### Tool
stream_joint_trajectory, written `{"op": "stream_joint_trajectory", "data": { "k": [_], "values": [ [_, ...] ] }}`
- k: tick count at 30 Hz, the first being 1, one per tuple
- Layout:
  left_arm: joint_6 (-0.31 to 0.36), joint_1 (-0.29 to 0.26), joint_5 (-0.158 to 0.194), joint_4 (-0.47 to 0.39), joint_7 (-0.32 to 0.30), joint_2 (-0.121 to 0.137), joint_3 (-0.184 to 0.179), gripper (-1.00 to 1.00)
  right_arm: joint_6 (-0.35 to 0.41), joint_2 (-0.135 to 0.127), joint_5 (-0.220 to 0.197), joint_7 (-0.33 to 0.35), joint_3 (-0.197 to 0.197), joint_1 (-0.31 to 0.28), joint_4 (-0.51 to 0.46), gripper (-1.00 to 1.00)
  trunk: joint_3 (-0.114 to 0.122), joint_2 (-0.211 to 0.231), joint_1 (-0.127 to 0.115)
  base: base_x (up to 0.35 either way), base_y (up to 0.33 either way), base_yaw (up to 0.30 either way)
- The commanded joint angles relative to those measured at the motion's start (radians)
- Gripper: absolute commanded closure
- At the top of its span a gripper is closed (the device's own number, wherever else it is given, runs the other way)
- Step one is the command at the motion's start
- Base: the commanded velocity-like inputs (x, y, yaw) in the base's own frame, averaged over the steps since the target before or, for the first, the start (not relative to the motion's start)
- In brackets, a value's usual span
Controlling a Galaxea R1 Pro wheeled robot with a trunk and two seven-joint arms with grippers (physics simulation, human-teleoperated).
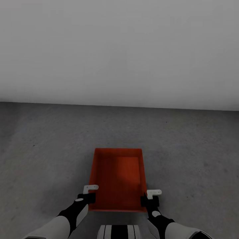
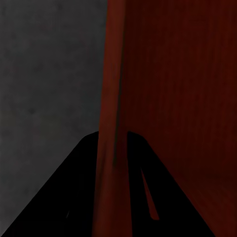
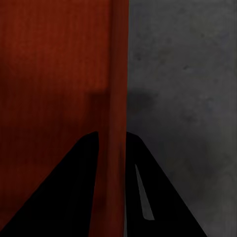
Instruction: Move the two storage containers from the living room to the garage. In the garage, place one container on the floor and stack the other container on top of it (either order is fine).
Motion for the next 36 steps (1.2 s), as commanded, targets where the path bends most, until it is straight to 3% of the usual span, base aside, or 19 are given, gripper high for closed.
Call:
{"op": "stream_joint_trajectory", "data": {
  "k": [1,3,4,5,36],
  "values": [
    [0.014,0.000,0.011,0.002,0.008,0.001,0.016,1.00,0.024,0.001,0.007,0.002,-0.037,0.001,0.002,1.00,-0.001,0.000,0.007,0.000,0.000,0.000],
    [0.014,-0.001,0.011,0.001,0.008,0.001,0.016,1.00,0.024,0.001,0.008,0.002,-0.037,0.001,0.002,1.00,-0.001,0.000,0.007,0.000,0.000,0.000],
    [0.014,0.000,0.011,0.002,0.008,0.001,0.016,1.00,0.024,0.001,0.008,0.002,-0.037,0.001,0.002,-1.00,-0.001,0.000,0.007,0.000,0.000,0.000],
    [0.015,0.000,0.012,0.008,0.008,0.001,0.016,-1.00,0.023,0.001,0.009,0.003,-0.037,0.001,0.002,-1.00,-0.001,0.000,0.007,0.000,0.000,0.000],
    [0.015,0.000,0.011,0.008,0.008,-0.004,0.016,-1.00,0.021,0.002,0.007,0.002,-0.037,0.001,0.002,-1.00,0.002,0.007,0.003,0.000,0.000,0.000]
  ]
}}
